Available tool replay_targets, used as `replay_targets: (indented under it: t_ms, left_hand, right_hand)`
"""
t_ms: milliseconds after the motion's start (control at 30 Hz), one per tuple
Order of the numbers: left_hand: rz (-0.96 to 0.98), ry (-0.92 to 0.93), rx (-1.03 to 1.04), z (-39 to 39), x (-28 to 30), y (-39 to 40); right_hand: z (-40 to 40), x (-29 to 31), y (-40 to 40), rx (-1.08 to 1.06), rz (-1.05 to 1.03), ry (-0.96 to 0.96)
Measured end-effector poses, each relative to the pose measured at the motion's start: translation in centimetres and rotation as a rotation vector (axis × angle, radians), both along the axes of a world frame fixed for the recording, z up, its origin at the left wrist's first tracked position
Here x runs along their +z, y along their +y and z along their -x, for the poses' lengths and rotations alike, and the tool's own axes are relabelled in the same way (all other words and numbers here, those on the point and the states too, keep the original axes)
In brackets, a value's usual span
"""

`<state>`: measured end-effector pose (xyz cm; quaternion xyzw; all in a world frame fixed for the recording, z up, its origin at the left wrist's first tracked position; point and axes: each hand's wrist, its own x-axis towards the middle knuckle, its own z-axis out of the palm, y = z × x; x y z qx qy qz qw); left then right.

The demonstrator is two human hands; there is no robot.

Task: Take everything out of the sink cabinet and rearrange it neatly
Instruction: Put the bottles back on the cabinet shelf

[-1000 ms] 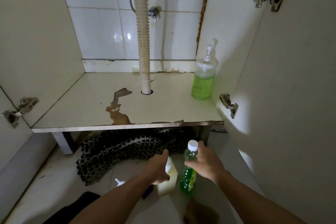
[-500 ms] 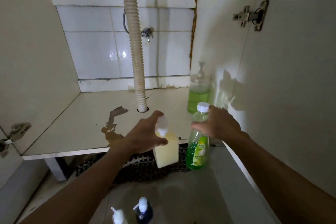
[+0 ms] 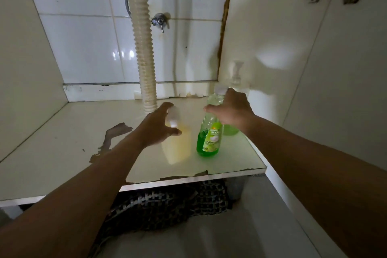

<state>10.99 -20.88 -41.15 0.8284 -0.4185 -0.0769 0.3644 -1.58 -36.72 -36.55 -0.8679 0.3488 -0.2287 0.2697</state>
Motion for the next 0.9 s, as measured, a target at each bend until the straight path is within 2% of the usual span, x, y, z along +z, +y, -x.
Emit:
replay_targets:
  t_ms: [133,333,633,800,900]
  left_hand:
    - [-0.027,0.010,-0.014,-3.0,-0.2,-2.7]
    - [-0.078,-0.006,0.021,-5.9,-0.6,-6.2]
    - [-0.128,-0.049,0.034,-7.1,-0.1,-8.3]
    - [-0.146,-0.001,0.059,-6.8,0.3,-8.5]
    - [-0.051,0.094,0.100,-5.4,0.4,-7.6]
  right_hand:
    - [-3.2,-1.1,-2.1,-0.038,0.029,-0.055]
    - [-6.7,-1.1,-3.6,-0.051,0.128,0.006]
    - [-9.1,-0.8,-4.1,-0.114,0.133,0.031]
    - [-8.9,-0.4,-3.9,-0.082,0.212,0.125]
    - [-7.8,0.0,-3.0,-0.042,0.250,0.144]
